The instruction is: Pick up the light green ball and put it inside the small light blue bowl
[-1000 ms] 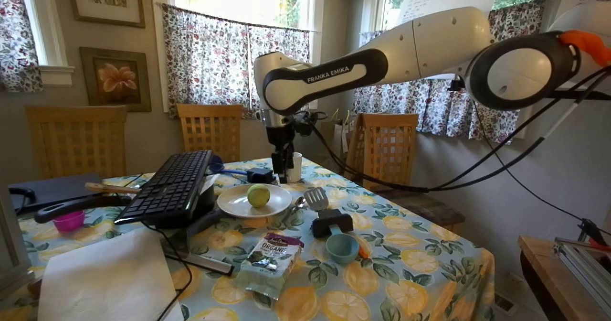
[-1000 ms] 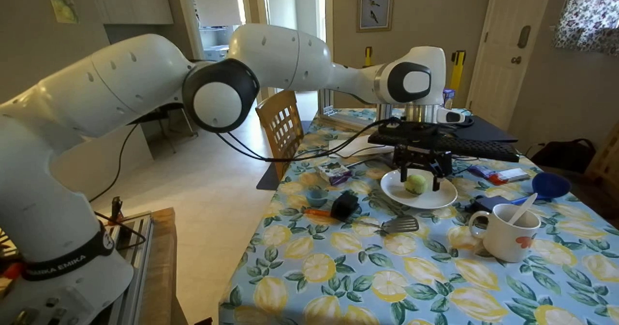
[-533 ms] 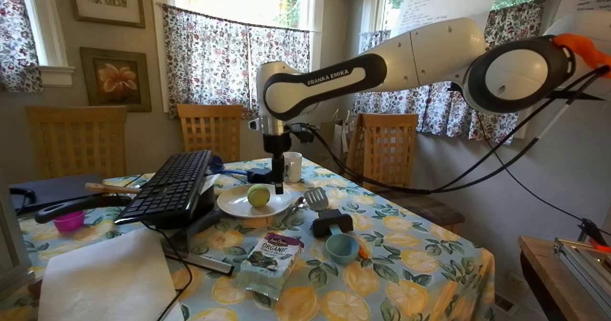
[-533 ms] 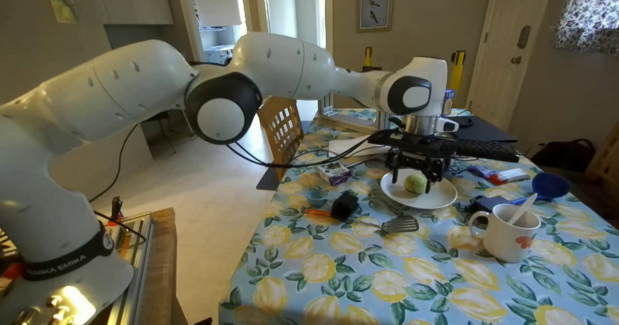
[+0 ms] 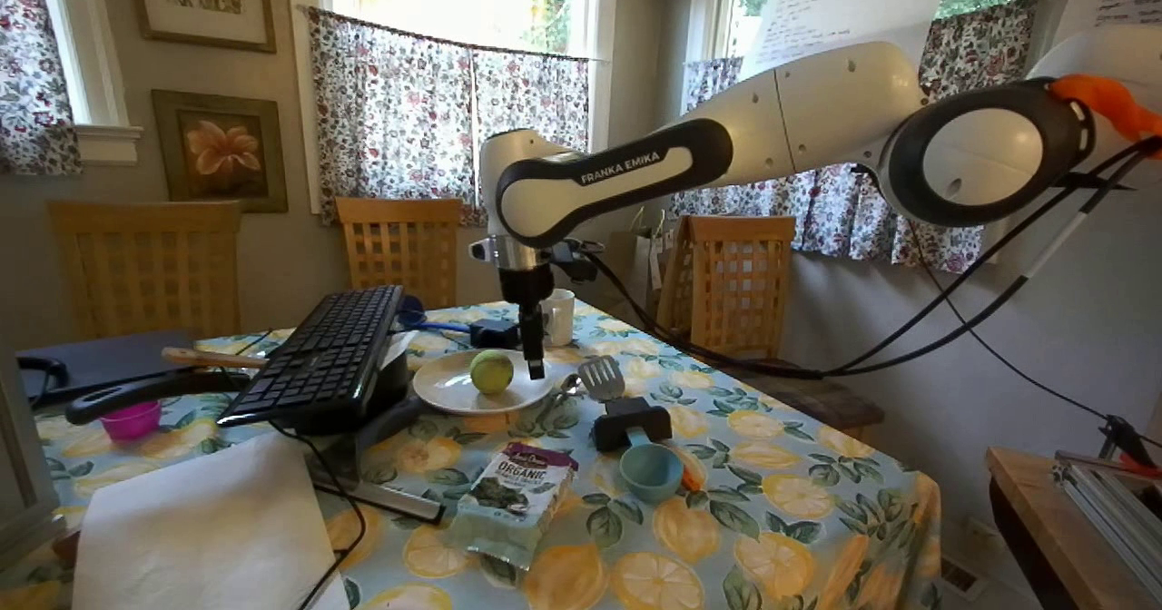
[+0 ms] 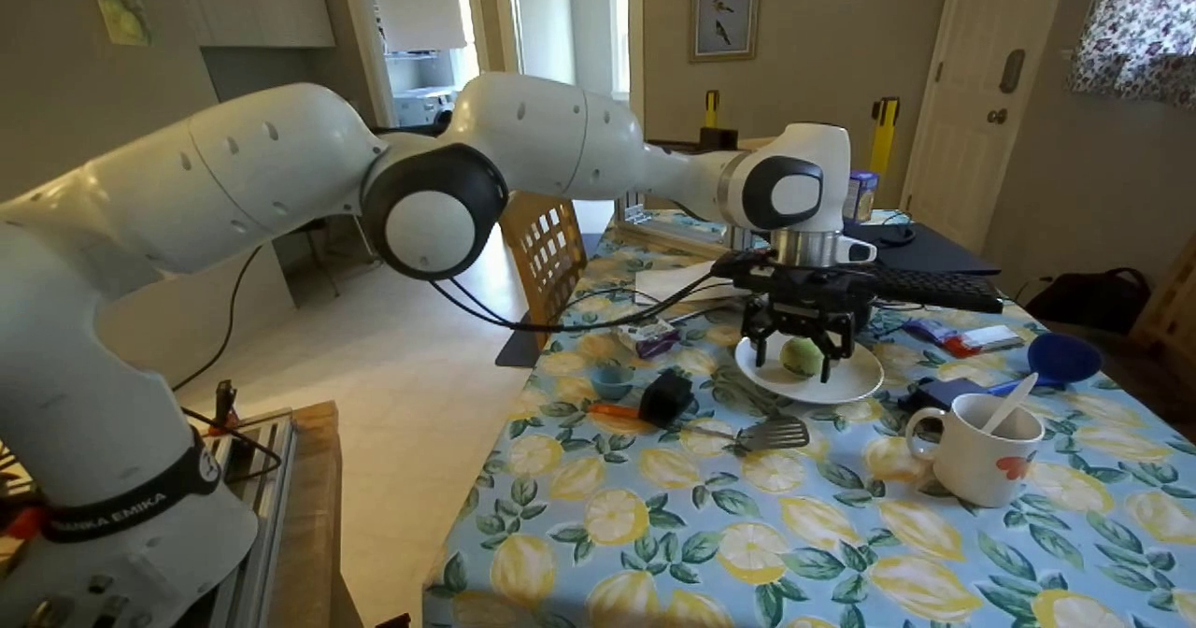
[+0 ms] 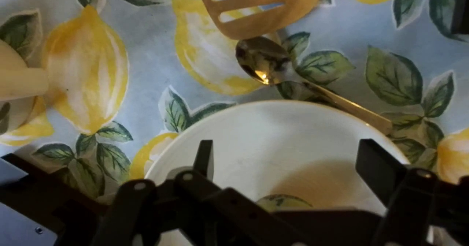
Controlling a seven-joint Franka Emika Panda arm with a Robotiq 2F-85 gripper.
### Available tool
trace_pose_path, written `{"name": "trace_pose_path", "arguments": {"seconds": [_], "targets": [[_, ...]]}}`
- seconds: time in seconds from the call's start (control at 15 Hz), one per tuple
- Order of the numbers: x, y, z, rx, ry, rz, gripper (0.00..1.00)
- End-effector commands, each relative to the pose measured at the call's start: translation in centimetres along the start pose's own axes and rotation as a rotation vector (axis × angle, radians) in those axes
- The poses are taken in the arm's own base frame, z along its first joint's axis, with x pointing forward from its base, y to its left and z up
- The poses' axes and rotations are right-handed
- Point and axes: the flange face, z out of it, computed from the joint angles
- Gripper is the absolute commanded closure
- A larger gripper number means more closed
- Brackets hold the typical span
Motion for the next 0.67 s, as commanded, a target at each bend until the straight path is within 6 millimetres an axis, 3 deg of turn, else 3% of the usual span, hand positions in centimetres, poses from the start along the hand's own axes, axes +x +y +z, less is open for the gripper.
{"name": "trace_pose_path", "arguments": {"seconds": [0.0,0.6], "targets": [[0.05,-0.05,-0.08,-0.016,-0.008,0.009,0.0],[0.55,-0.41,-0.13,-0.04,0.003,-0.02,0.0]]}}
